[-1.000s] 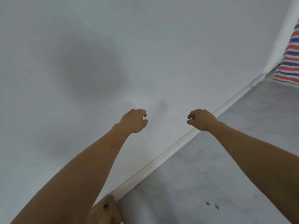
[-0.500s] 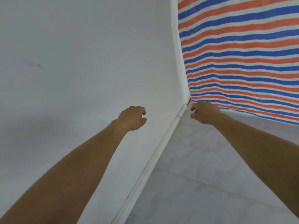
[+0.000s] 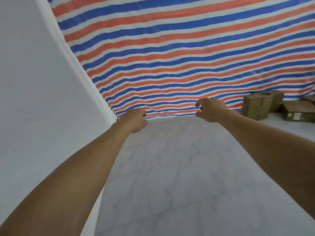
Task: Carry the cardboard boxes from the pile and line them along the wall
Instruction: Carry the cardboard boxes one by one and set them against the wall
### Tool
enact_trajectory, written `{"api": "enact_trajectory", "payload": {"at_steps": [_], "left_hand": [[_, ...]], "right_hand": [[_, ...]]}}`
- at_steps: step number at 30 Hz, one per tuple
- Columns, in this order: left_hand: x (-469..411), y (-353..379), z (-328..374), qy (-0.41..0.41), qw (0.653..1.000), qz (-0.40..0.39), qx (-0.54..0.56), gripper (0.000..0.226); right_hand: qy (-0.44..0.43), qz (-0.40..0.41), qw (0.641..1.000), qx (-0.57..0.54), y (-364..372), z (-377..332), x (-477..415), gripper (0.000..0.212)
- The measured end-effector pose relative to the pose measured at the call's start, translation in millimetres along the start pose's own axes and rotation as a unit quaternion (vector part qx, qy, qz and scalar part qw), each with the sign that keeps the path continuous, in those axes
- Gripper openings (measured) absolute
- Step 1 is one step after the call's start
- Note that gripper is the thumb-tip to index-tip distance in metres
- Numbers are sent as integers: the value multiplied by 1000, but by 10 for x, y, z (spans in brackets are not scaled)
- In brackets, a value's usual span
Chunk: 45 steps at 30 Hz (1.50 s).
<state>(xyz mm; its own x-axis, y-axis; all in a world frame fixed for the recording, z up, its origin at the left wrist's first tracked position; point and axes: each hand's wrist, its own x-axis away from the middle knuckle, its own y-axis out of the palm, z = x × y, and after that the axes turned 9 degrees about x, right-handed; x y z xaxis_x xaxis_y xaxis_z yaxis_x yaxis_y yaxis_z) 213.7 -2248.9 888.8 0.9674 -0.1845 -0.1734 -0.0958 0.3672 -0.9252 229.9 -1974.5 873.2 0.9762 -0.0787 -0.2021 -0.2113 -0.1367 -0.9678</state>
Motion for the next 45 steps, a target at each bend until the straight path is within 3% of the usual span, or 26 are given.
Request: {"api": "enact_trajectory", "payload": {"at_steps": [5, 12, 23, 29, 38, 45], "left_hand": [[-1092, 954, 1123, 84, 995, -51, -19, 46], [-2481, 2106, 2811, 139, 978, -140, 60, 42], [-4618, 3713, 4607, 232, 938, -249, 62, 39], [-5625, 4421, 5844, 293, 902, -312, 57, 37], [-6036, 5695, 7935, 380, 844, -374, 60, 38], [-6253, 6656, 9618, 387, 826, -408, 50, 38]], "right_hand": [[80, 7, 996, 29, 157, 1505, -550, 40], [192, -43, 979, 54, 224, 3485, -1311, 18], [317, -51, 947, 20, 658, 5848, -2446, 41], [426, -67, 902, 28, 734, 7097, -2825, 39], [536, -59, 842, 33, 738, 9174, -2626, 30], [584, -85, 807, -31, 849, 10933, -2539, 33]]}}
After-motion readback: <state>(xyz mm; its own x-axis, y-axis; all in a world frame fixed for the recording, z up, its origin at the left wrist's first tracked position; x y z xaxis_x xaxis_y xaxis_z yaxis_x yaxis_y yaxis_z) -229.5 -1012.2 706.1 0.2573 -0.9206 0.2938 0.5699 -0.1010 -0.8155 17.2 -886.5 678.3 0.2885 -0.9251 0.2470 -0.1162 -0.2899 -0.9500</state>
